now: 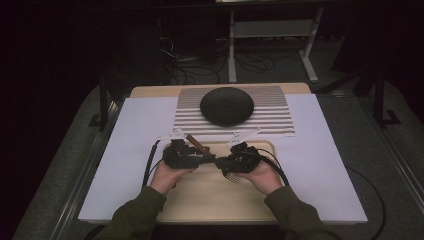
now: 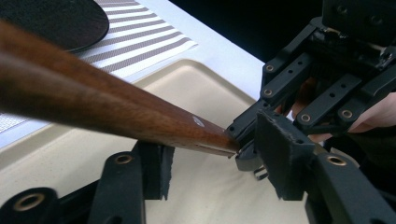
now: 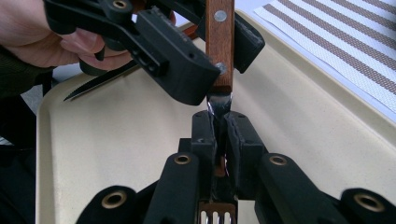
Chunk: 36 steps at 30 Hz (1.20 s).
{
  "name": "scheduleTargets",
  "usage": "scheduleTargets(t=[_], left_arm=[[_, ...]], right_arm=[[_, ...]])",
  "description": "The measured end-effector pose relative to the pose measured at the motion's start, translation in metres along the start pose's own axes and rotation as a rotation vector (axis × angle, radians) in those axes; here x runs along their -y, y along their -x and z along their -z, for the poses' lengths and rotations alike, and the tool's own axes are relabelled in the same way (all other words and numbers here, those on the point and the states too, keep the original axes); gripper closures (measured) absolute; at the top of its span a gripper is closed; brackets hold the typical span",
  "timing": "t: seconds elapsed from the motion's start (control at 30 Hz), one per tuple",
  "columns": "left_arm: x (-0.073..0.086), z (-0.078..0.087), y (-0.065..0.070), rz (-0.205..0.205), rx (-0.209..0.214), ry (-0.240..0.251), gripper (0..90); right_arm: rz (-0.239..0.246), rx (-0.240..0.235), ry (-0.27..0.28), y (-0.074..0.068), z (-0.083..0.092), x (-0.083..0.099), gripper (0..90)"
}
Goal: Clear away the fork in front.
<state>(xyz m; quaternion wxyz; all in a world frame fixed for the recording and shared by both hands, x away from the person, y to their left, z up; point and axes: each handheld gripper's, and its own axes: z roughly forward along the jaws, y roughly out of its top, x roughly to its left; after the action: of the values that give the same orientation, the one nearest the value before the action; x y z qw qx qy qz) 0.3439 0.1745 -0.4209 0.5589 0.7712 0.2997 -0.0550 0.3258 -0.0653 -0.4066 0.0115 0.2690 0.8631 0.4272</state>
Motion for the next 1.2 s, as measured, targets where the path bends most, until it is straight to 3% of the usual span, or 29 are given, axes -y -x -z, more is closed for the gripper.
scheduleTargets(t=[0.6,0.8,1.07,1.2], left_arm=[[-0.0010,0.0031,-0.0011,0.019,0.044,0.021,71.3],[-0.0015,0.0037,-0.0015,0.030,0.066,0.035,74.6],[-0.0029,0.0043,-0.0028,0.073,0.104,0.051,78.5],[-0.0051,0.0054,-0.0013,0.069,0.109,0.042,79.4]], right_arm=[[0.019,-0.003,-0.002,-0.0050,-0.0045,-0.0019,81.3],[0.025,-0.002,0.002,-0.0051,-0.0045,-0.0027,81.3],[0.030,-0.002,0.013,-0.0065,-0.0034,-0.0041,81.4],[0.037,-0.007,0.018,-0.0070,-0.0031,-0.0047,81.5]])
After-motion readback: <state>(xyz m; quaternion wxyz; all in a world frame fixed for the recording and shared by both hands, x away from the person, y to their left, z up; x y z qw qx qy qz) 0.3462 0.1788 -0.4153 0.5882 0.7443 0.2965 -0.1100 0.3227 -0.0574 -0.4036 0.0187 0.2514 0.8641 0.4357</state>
